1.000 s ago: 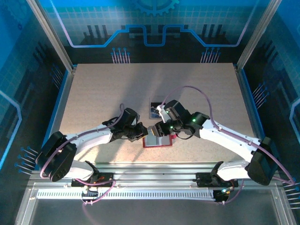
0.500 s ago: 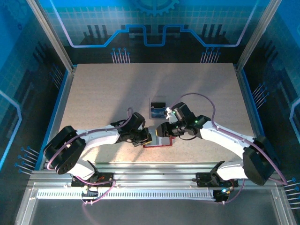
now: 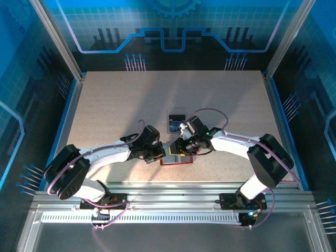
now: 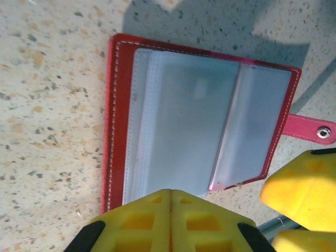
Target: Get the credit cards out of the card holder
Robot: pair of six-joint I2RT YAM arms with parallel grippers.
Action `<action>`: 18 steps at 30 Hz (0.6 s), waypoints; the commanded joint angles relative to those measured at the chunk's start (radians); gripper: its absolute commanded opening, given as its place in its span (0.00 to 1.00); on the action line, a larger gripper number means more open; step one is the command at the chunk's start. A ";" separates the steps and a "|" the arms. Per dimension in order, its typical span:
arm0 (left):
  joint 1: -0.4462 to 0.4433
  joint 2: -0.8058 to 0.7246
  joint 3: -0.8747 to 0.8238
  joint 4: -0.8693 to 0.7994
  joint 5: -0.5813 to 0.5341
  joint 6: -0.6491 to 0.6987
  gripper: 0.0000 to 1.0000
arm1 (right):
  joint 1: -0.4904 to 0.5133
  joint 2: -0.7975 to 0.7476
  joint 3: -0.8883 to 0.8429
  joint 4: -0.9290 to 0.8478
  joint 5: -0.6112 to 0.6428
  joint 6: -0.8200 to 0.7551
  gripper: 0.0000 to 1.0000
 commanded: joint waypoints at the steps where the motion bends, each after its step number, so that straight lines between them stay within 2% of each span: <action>1: 0.016 0.001 -0.030 -0.006 -0.003 0.007 0.06 | 0.003 0.036 0.029 0.024 -0.019 0.024 0.36; 9: 0.048 0.018 -0.054 -0.002 0.011 0.030 0.03 | 0.018 0.126 0.103 0.024 -0.022 0.028 0.34; 18: 0.054 0.034 -0.064 0.043 0.036 0.033 0.03 | 0.026 0.177 0.112 0.027 -0.004 0.033 0.34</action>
